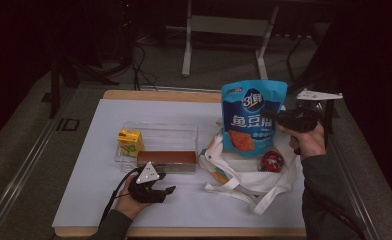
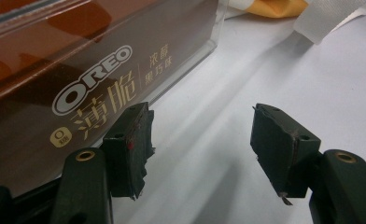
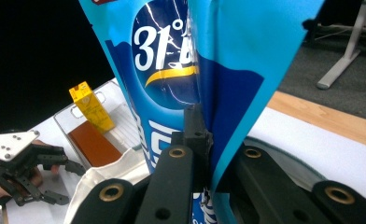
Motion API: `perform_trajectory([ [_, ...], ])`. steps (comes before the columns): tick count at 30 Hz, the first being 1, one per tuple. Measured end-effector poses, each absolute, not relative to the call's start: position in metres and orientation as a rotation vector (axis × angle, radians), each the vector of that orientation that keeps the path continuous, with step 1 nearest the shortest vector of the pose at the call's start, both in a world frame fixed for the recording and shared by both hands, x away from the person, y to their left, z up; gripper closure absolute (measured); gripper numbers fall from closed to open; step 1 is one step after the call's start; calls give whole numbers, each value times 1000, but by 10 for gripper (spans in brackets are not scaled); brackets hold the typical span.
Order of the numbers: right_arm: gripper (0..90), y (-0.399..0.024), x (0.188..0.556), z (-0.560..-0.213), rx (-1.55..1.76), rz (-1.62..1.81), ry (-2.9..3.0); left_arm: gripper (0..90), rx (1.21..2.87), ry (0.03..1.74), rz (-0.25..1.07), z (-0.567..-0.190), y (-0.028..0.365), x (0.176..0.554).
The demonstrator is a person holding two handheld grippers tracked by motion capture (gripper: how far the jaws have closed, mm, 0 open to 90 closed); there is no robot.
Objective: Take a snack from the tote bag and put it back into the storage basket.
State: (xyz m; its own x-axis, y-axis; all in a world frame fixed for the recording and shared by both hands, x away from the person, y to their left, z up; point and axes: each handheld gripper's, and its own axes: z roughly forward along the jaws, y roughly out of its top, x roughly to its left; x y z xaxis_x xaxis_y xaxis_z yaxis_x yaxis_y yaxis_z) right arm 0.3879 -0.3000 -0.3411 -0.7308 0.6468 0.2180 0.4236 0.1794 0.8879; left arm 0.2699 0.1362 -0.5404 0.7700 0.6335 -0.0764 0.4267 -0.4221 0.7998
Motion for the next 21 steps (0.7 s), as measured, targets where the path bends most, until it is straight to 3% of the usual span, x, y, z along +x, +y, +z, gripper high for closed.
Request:
perform_trajectory([
  [21, 889, -296, 380, -315, 1003, 1666, 2203, 383, 2082, 791, 290, -540, 136, 270],
])
